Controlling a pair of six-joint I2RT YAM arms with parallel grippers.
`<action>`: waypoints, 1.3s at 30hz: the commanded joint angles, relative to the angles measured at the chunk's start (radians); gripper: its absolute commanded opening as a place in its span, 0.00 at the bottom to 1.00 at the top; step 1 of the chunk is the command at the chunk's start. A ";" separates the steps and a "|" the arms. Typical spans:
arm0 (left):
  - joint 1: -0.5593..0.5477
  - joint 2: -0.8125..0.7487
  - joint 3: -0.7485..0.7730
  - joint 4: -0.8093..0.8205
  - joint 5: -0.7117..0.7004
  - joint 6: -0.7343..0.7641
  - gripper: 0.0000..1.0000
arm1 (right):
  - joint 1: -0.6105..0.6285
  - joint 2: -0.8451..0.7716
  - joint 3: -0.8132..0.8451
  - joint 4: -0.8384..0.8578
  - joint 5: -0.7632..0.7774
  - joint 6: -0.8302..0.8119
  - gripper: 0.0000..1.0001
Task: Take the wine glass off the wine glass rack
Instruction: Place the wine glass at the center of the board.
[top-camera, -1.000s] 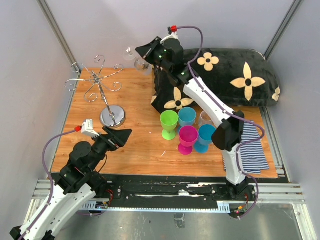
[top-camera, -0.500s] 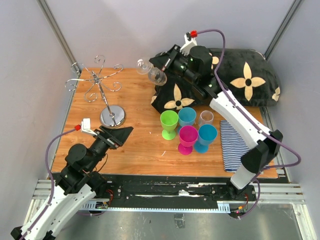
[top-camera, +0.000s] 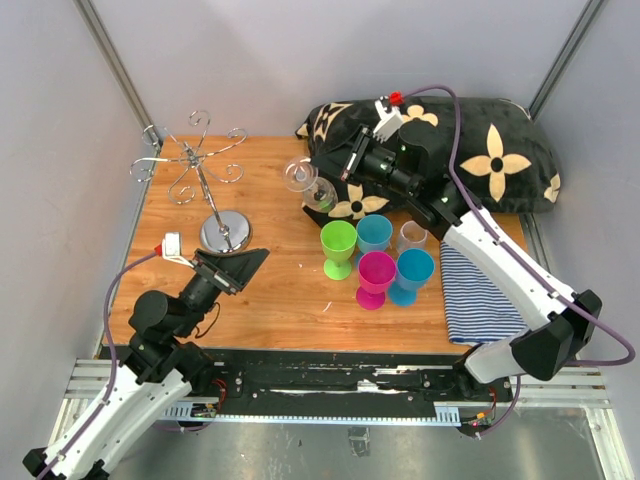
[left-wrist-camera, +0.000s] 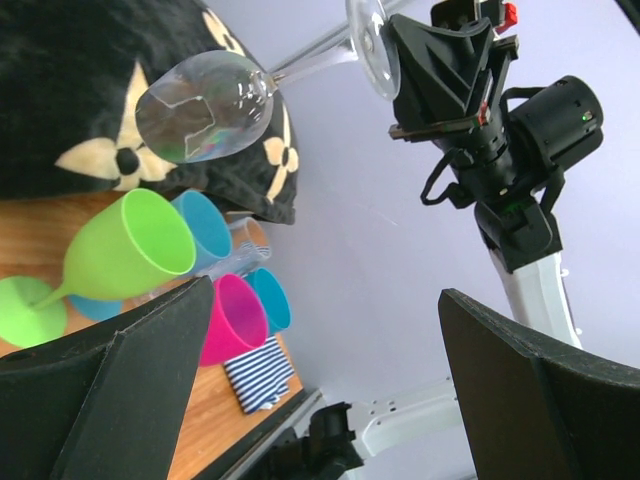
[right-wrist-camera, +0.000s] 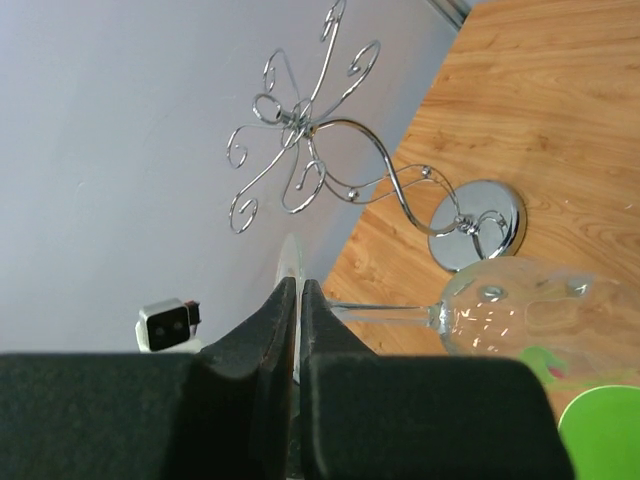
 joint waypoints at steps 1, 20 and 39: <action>-0.002 0.041 0.003 0.154 0.053 -0.034 1.00 | 0.039 -0.048 -0.010 0.010 -0.064 -0.047 0.01; -0.002 0.093 0.019 0.207 0.050 -0.041 0.95 | 0.163 -0.020 -0.043 -0.027 -0.151 -0.102 0.01; -0.002 0.118 -0.047 0.230 0.095 -0.080 0.34 | 0.210 0.008 -0.094 -0.008 -0.221 -0.117 0.01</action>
